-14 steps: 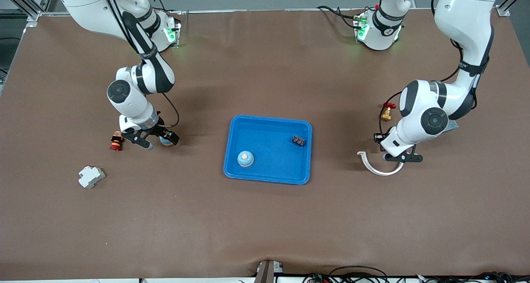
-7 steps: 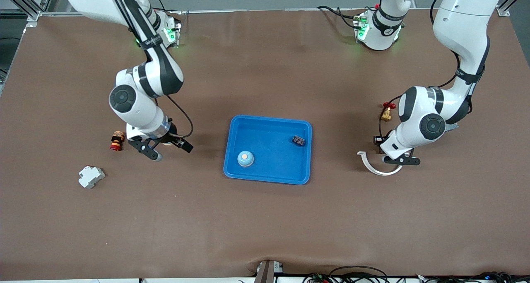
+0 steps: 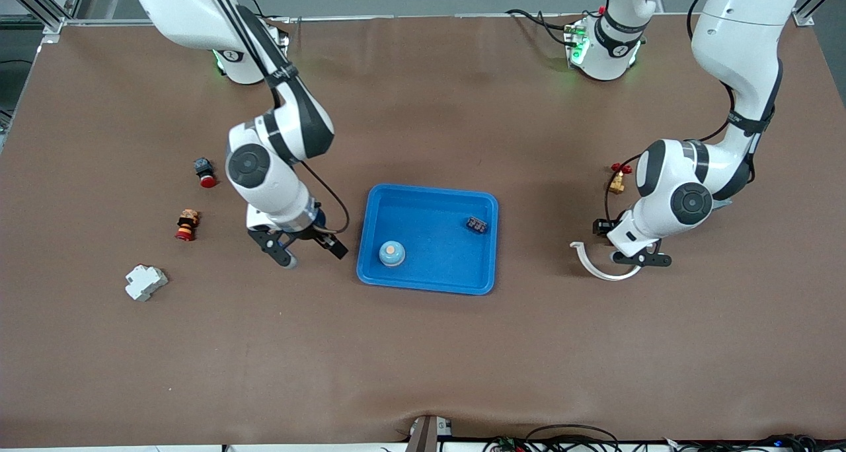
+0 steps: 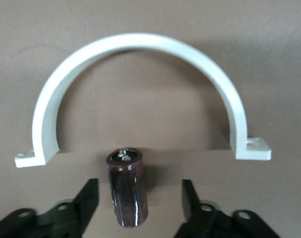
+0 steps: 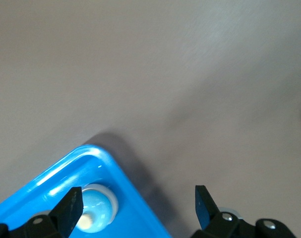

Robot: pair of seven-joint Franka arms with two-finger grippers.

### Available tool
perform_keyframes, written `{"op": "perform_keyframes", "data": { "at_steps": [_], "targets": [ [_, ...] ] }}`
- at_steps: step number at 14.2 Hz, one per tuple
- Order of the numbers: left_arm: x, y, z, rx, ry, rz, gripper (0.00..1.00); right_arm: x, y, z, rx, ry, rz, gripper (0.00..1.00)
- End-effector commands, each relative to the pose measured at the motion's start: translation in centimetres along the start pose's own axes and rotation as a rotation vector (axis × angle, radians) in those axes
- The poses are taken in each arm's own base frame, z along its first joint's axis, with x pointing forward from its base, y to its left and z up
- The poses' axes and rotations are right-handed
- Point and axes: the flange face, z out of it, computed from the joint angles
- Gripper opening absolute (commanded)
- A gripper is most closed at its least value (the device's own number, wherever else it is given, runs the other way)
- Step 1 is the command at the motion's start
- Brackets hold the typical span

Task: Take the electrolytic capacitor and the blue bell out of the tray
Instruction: 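Release the bell with the right gripper while the left gripper sets the capacitor, then return both grippers to the tray and grasp the remaining bell and capacitor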

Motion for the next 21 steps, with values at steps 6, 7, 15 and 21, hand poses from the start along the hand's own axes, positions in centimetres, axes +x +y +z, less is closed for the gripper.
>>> {"op": "perform_keyframes", "data": {
  "at_steps": [6,7,15,21],
  "targets": [
    [4.4,5.1,-12.0,-0.066,-0.031,-0.260,1.00,-3.6,-6.9,3.4,-0.028,-0.012,0.076,1.00],
    [5.1,5.7,-13.4,-0.076,-0.016,-0.316,1.00,-4.2,-7.0,4.2,-0.036,-0.008,0.074,1.00],
    [7.0,15.2,-17.9,-0.179,0.016,-0.852,1.00,-6.6,-7.6,7.8,-0.068,0.014,0.070,1.00],
    [7.8,21.1,-14.2,-0.221,0.008,-1.167,1.00,-7.8,-8.0,9.8,-0.082,0.034,0.066,1.00]
  ]
}}
